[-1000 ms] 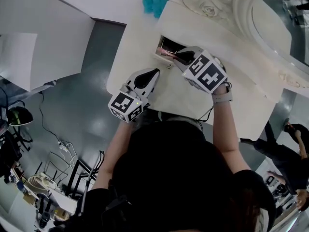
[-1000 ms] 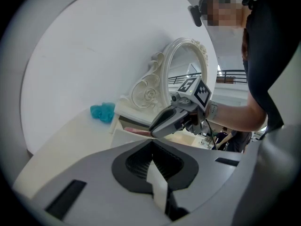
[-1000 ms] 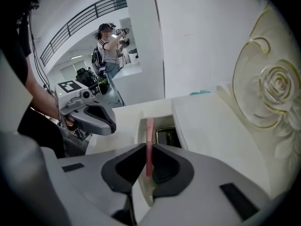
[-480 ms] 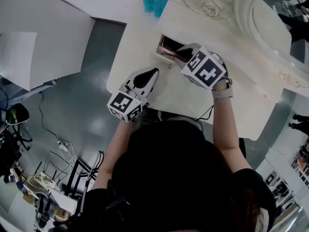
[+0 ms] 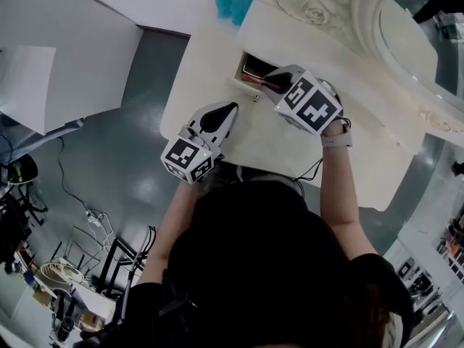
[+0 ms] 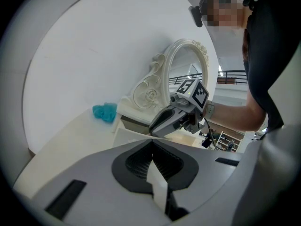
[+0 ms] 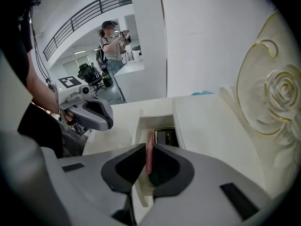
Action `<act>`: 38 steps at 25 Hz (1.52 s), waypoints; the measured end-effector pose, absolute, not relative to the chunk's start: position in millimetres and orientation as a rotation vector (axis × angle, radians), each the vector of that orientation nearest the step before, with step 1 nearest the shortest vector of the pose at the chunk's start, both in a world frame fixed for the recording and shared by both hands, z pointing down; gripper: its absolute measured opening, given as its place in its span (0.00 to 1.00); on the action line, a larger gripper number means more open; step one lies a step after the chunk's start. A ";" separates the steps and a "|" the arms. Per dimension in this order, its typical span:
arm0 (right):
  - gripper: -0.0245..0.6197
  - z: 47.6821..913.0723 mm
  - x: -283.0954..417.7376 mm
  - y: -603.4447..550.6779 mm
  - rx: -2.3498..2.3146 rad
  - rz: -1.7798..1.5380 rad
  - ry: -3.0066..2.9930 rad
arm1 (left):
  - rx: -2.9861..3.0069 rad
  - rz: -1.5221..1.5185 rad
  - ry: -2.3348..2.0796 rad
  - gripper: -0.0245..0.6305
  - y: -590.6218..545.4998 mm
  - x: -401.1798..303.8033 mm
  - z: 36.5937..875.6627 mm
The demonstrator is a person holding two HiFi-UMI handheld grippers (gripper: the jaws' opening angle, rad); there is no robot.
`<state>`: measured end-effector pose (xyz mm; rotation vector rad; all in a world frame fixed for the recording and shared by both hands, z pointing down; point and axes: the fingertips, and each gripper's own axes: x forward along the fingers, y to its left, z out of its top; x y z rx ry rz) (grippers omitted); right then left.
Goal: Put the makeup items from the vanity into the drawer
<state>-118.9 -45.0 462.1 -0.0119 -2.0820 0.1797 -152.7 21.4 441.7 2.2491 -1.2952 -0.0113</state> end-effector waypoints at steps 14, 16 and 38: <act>0.12 429.8 -115.9 -44.5 0.049 0.347 -2.293 | 2.282 0.002 -1.273 0.06 19.9 -148.6 437.3; 0.11 423.5 -113.2 -38.2 0.059 0.394 -2.350 | 2.299 0.005 -1.267 0.06 17.0 -147.0 434.9; 0.07 416.1 -63.5 2.7 0.604 0.586 -2.386 | 2.536 0.115 -0.895 0.06 -1.9 -136.5 420.1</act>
